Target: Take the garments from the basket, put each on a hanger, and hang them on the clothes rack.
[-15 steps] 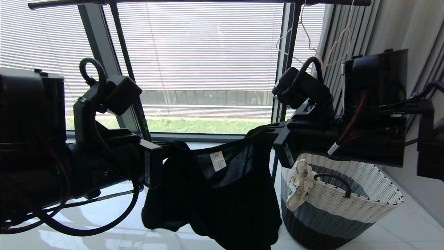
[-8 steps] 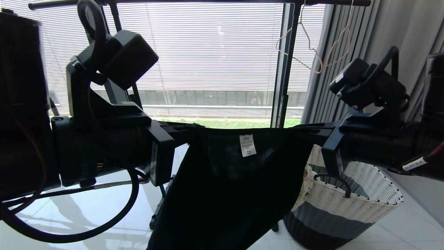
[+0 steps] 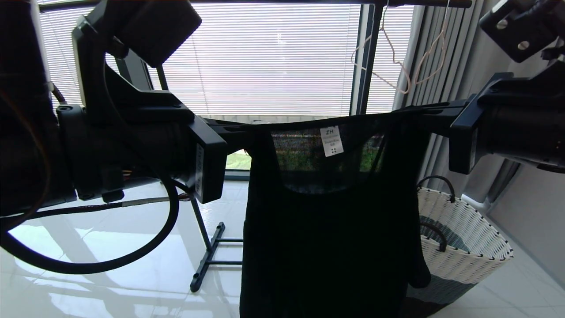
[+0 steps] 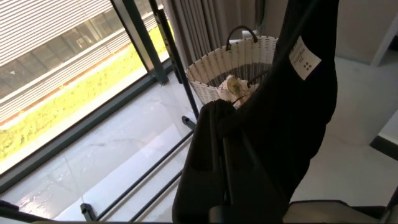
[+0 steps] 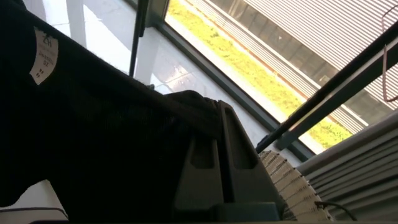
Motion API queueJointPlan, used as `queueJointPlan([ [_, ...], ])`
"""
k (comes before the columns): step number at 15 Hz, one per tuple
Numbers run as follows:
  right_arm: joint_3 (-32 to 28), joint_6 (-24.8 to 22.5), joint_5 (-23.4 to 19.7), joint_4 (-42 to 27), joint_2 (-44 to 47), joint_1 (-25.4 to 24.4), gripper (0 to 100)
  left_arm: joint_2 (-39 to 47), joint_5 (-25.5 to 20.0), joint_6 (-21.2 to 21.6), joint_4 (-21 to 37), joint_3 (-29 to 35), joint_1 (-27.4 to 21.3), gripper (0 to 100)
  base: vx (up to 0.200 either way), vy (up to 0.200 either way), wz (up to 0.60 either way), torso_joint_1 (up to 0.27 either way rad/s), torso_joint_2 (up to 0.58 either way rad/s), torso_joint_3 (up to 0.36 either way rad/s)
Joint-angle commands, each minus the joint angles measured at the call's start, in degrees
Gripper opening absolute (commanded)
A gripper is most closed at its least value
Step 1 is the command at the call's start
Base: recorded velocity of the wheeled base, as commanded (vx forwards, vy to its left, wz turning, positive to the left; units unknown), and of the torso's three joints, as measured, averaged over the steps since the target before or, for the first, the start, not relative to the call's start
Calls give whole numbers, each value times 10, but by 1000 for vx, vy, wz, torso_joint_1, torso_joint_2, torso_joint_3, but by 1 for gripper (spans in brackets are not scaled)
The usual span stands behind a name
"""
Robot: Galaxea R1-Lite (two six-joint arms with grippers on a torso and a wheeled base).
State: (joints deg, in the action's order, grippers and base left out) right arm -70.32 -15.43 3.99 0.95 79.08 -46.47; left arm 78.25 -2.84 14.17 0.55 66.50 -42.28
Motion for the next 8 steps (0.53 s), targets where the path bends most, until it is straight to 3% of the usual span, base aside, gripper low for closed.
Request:
queueJointPlan([
  [1,-5,-1,0,0,-2,2,0,3,0,7,0,0,0,0,0,0,0,0,0,0],
  [5,19,-3,12,-56,-68,-13,0,34,-1,22,-11,3,2,0,0,0,0,0,0,0],
  [8,31,-3,13,-129,-120,-79,0,96,-8,22,-51,82,1,0,0,0,0,0,0,0],
])
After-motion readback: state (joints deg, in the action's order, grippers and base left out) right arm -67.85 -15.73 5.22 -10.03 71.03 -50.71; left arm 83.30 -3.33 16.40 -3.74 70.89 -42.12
